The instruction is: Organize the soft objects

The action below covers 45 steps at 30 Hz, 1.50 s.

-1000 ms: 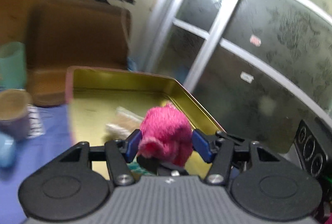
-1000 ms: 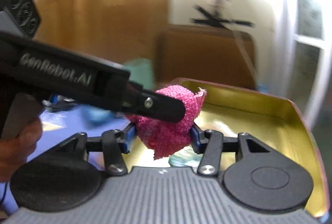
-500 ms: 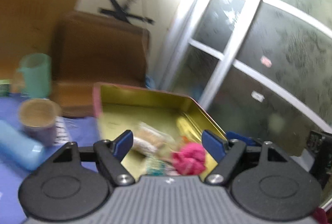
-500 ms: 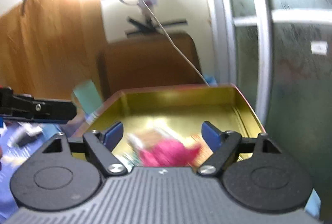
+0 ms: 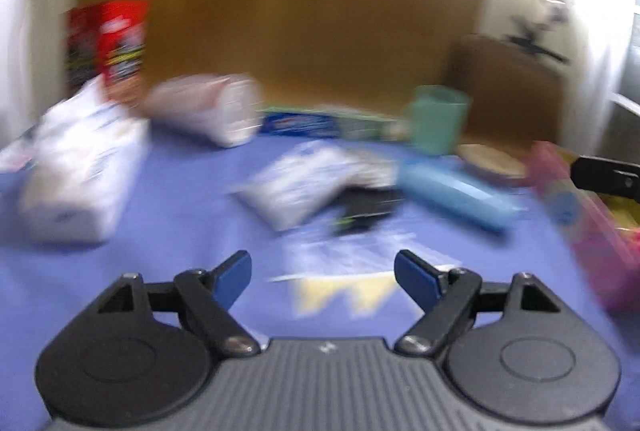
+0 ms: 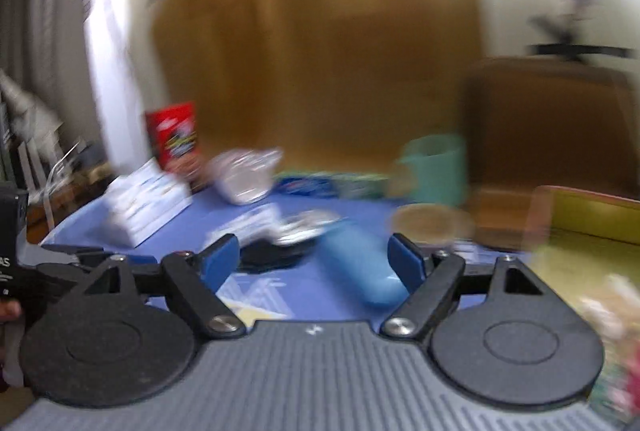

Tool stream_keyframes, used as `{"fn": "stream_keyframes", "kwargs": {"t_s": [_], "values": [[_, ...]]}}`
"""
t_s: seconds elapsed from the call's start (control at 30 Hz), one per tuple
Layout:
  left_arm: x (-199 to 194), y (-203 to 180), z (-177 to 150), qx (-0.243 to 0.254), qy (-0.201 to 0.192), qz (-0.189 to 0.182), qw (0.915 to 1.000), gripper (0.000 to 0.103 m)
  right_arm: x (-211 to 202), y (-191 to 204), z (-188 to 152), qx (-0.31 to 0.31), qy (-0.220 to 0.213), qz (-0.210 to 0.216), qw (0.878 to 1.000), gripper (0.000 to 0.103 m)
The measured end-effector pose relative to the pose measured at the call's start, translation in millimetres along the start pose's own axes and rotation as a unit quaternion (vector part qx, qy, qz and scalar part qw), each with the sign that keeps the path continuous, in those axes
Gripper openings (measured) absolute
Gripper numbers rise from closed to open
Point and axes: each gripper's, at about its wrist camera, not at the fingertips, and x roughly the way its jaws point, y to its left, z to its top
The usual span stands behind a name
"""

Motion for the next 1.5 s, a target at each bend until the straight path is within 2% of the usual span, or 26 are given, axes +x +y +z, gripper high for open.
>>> {"fn": "stream_keyframes", "kwargs": {"t_s": [0.17, 0.27, 0.43, 0.63, 0.67, 0.7, 0.73, 0.77, 0.8, 0.83, 0.93, 1.07, 1.17, 1.23, 1.3, 1.4, 1.5], "values": [[8.8, 21.6, -6.2, -0.028, -0.004, 0.011, 0.9995, 0.081, 81.2, 22.6, 3.8, -0.020, 0.059, -0.003, 0.998, 0.067], [12.2, 27.0, -11.7, -0.032, -0.007, 0.008, 0.9994, 0.079, 109.3, 27.1, 3.8, -0.022, 0.084, 0.000, 0.996, 0.066], [9.4, 36.6, -13.6, -0.054, -0.023, -0.011, 0.9982, 0.079, 147.4, 34.6, 14.5, -0.019, 0.099, 0.026, 0.995, 0.066], [6.3, 46.2, -14.6, -0.089, -0.035, -0.013, 0.9953, 0.078, 207.7, 29.8, 27.9, 0.026, 0.134, 0.043, 0.990, 0.066], [4.7, 47.9, -14.9, -0.095, -0.040, -0.012, 0.9946, 0.078, 214.3, 30.7, 27.8, 0.025, 0.143, 0.043, 0.988, 0.055], [2.8, 50.7, -15.3, -0.103, -0.046, -0.011, 0.9935, 0.078, 220.2, 33.2, 26.8, 0.022, 0.154, 0.049, 0.987, 0.032], [1.2, 53.4, -15.6, -0.111, -0.052, -0.011, 0.9924, 0.078, 221.7, 36.6, 24.8, 0.017, 0.163, 0.047, 0.985, 0.032], [0.1, 56.1, -15.6, -0.119, -0.055, -0.012, 0.9912, 0.078, 217.5, 39.6, 23.8, 0.014, 0.160, 0.044, 0.986, 0.020], [-0.3, 59.8, -15.4, -0.129, -0.057, -0.015, 0.9898, 0.078, 211.6, 43.3, 23.3, 0.007, 0.156, 0.046, 0.987, 0.004], [-0.2, 62.5, -15.2, -0.137, -0.056, -0.017, 0.9888, 0.078, 204.1, 46.7, 21.7, 0.002, 0.157, 0.052, 0.986, 0.002], [0.8, 70.7, -15.1, -0.161, -0.052, -0.026, 0.9852, 0.078, 170.1, 55.3, 8.6, -0.013, 0.150, 0.064, 0.986, 0.002], [0.4, 75.5, -16.2, -0.179, -0.051, -0.029, 0.9821, 0.078, 132.3, 66.1, -21.5, -0.035, 0.173, 0.090, 0.980, 0.003], [-0.9, 75.9, -16.4, -0.183, -0.055, -0.023, 0.9813, 0.078, 121.5, 70.4, -25.1, -0.058, 0.164, 0.100, 0.980, 0.009], [-1.3, 74.5, -16.3, -0.181, -0.058, -0.018, 0.9816, 0.078, 125.5, 68.2, -14.8, -0.058, 0.153, 0.088, 0.983, 0.021], [-2.2, 73.4, -16.7, -0.176, -0.060, -0.015, 0.9824, 0.079, 139.9, 63.1, 2.3, -0.027, 0.137, 0.081, 0.987, 0.045], [-3.1, 71.0, -16.8, -0.168, -0.065, -0.014, 0.9835, 0.079, 175.2, 63.8, 25.2, 0.001, 0.130, 0.083, 0.988, 0.055], [-4.2, 70.6, -17.1, -0.165, -0.069, -0.014, 0.9839, 0.079, 217.4, 71.3, 33.1, 0.003, 0.156, 0.065, 0.986, 0.056]]}}
